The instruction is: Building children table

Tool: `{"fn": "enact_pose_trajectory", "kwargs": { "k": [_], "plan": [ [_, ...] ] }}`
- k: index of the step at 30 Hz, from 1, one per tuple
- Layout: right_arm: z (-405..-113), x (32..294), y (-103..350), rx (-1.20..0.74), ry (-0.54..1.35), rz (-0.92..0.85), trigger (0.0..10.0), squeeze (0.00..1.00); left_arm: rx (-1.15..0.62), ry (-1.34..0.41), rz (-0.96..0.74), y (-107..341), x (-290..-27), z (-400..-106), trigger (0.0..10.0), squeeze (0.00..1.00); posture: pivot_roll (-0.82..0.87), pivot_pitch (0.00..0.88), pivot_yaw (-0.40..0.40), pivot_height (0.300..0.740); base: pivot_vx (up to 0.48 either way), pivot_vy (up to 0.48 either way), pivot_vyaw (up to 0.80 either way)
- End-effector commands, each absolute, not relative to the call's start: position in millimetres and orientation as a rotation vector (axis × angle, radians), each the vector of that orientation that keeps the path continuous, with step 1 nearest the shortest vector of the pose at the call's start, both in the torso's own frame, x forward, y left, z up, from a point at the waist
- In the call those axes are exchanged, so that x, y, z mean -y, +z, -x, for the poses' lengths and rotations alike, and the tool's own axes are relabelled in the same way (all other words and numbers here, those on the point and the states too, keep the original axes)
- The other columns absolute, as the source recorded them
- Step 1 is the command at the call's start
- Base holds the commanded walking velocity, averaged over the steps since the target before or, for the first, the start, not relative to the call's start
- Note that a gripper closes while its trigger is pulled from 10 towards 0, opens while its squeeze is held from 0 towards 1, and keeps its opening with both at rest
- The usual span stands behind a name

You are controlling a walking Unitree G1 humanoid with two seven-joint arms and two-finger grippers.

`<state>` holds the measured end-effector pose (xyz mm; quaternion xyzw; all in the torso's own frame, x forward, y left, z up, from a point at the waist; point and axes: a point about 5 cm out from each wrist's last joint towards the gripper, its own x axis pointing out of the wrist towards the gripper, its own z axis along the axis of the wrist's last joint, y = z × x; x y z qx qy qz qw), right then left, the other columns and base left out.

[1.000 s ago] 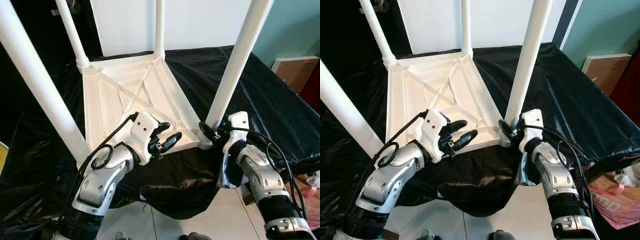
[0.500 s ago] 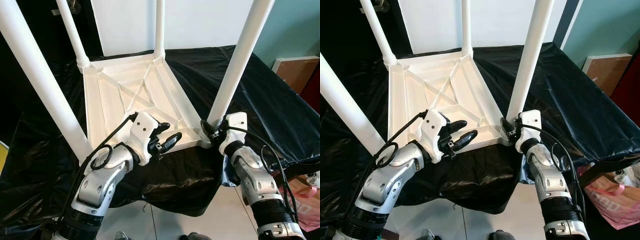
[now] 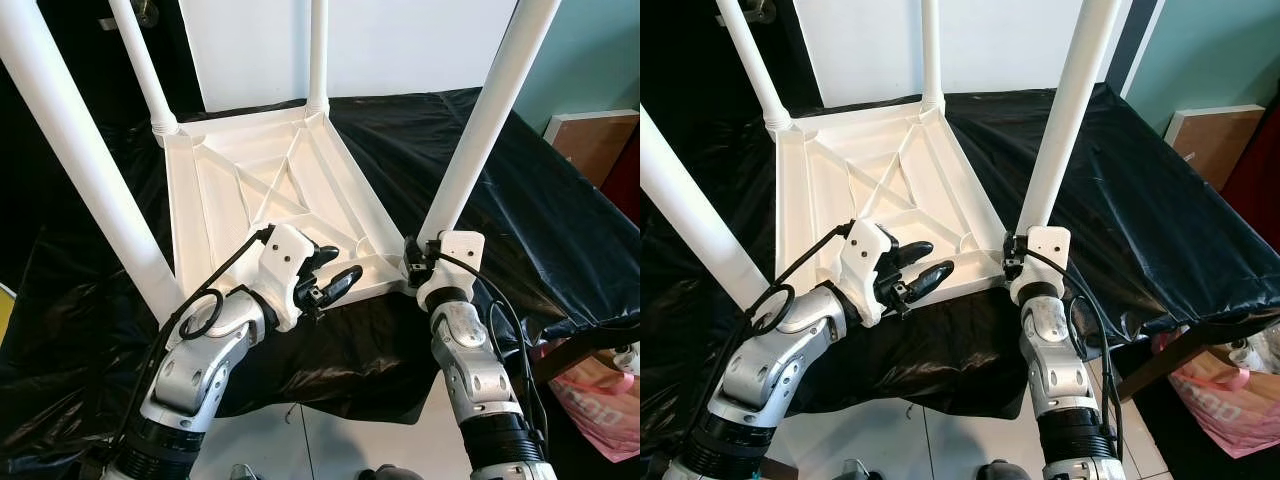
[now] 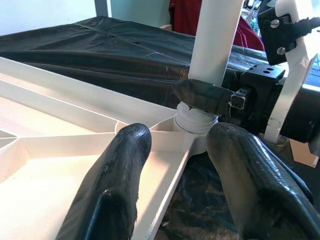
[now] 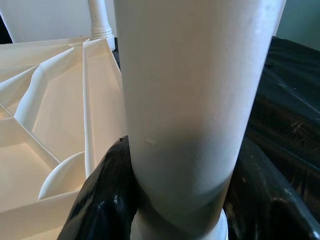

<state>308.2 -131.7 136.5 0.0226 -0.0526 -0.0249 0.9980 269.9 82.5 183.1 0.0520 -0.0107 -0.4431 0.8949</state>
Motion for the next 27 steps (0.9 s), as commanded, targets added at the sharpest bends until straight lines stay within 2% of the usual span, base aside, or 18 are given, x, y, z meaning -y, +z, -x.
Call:
{"fn": "enact_pose_trajectory", "kwargs": {
  "k": [1,3,4,5,6,10,16,22,23,25,27],
  "plan": [
    [-304.8,134.3,124.0,0.050,-0.066,-0.036,10.0,0.00,0.022,-0.929,-0.118,184.5,-83.0,-268.3,10.0,0.00,-0.12,0.072,-0.022,0.740,0.000,0.000,0.00],
    [-304.3,133.8,124.8,0.050,-0.074,-0.031,10.0,0.00,0.022,-0.929,-0.119,184.4,-82.8,-268.1,10.0,0.00,-0.12,0.069,-0.022,0.740,0.000,0.000,0.00],
    [-303.8,133.5,125.6,0.052,-0.077,-0.029,10.0,0.11,0.022,-0.930,-0.119,184.3,-82.7,-268.0,10.0,0.00,-0.12,0.065,-0.022,0.740,0.000,0.000,0.00],
    [-303.8,133.5,125.6,0.052,-0.077,-0.029,10.0,0.11,0.022,-0.930,-0.119,184.3,-82.7,-268.0,10.0,0.00,-0.12,0.065,-0.022,0.740,0.000,0.000,0.00],
    [-302.6,132.5,128.1,0.065,-0.067,-0.030,10.0,1.00,0.023,-0.930,-0.120,184.3,-82.7,-268.3,10.0,0.00,-0.12,0.062,-0.023,0.740,0.000,0.000,0.00],
    [-300.0,132.8,133.0,0.104,-0.017,-0.051,10.0,1.00,0.024,-0.932,-0.122,184.3,-82.4,-268.5,10.0,0.00,-0.12,0.057,-0.022,0.740,0.000,0.000,0.00],
    [-297.5,148.0,137.0,0.143,0.058,-0.057,10.0,1.00,0.024,-0.941,-0.119,184.6,-81.3,-268.2,10.0,0.00,-0.12,0.049,-0.024,0.740,0.000,0.000,0.00],
    [-294.3,168.4,138.5,0.137,0.261,-0.023,10.0,1.00,0.017,-0.965,-0.124,183.9,-80.7,-267.3,10.0,0.00,-0.13,0.039,-0.018,0.740,0.000,0.000,0.00],
    [-294.7,169.9,137.5,0.120,0.325,-0.009,10.0,0.00,0.014,-0.982,-0.126,183.2,-79.8,-265.7,10.0,0.00,-0.13,0.037,-0.016,0.740,0.000,0.000,0.00],
    [-298.8,171.3,136.2,0.093,0.449,0.041,10.0,0.00,0.004,-1.024,-0.137,180.4,-76.1,-261.5,10.0,0.00,-0.14,0.025,-0.013,0.740,0.000,0.000,0.00],
    [-300.7,171.7,135.8,0.083,0.484,0.053,10.0,0.00,0.000,-1.037,-0.141,179.3,-75.0,-260.3,10.0,0.00,-0.14,0.021,-0.010,0.740,0.000,0.000,0.00]
  ]
}}
